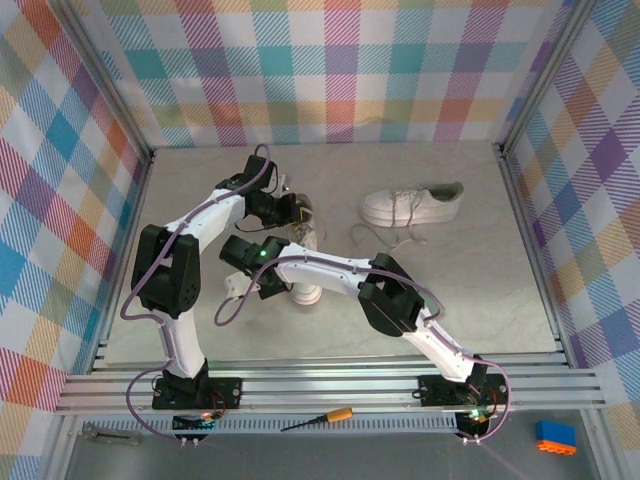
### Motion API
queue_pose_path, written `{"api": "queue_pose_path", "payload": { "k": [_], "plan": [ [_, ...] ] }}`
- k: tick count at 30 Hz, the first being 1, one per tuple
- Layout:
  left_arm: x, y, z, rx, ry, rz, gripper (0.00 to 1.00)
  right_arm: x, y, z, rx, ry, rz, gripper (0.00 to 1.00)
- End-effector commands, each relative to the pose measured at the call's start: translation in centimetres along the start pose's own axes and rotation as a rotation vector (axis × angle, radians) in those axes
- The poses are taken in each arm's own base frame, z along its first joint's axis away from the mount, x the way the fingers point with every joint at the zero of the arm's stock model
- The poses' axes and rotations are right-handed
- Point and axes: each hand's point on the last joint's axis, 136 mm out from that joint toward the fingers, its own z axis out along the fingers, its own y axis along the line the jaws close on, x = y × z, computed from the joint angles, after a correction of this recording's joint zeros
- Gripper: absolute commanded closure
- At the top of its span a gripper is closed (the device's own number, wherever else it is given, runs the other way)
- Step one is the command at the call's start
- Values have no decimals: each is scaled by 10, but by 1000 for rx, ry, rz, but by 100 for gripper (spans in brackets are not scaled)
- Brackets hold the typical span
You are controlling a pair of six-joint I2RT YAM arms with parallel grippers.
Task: Tie the shoes
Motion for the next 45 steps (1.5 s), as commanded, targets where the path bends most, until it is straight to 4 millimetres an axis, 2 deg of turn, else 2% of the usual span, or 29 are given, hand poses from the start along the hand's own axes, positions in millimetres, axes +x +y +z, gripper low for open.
{"api": "queue_pose_path", "payload": {
  "k": [1,3,5,6,8,11,13,14,17,20,23,26,31,38,45],
  "plan": [
    [5,2,3,3,33,-13,100,-15,-8,-40,20,-143,81,100],
    [5,2,3,11,36,-22,100,-16,-6,-54,27,-208,136,100],
    [4,-1,3,41,37,-38,100,-19,-2,-78,52,-315,202,98],
    [4,-3,3,55,37,-47,100,-19,-1,-88,68,-357,237,91],
    [3,-4,3,71,37,-70,100,-14,-2,-112,115,-451,338,86],
    [3,-4,3,85,39,-93,100,7,1,-134,163,-539,468,66],
    [3,-6,5,101,50,-103,100,22,12,-141,134,-594,481,61],
    [2,-7,7,115,58,-111,100,28,23,-143,101,-610,440,60],
    [3,-9,12,138,83,-134,100,52,37,-143,42,-596,344,52],
    [3,-8,18,146,106,-150,100,71,29,-145,-9,-573,330,50],
    [1,-11,21,186,125,-154,100,77,28,-138,-43,-497,207,51],
    [-3,-10,22,216,133,-161,100,78,18,-127,-76,-424,129,51],
    [-8,3,22,232,148,-179,100,75,-3,-93,-90,-244,31,56],
    [-8,10,25,238,156,-180,100,59,-24,-61,-90,-140,-12,59],
    [-9,12,27,235,157,-175,100,69,-28,-47,-97,-47,-31,60]
  ]
}}
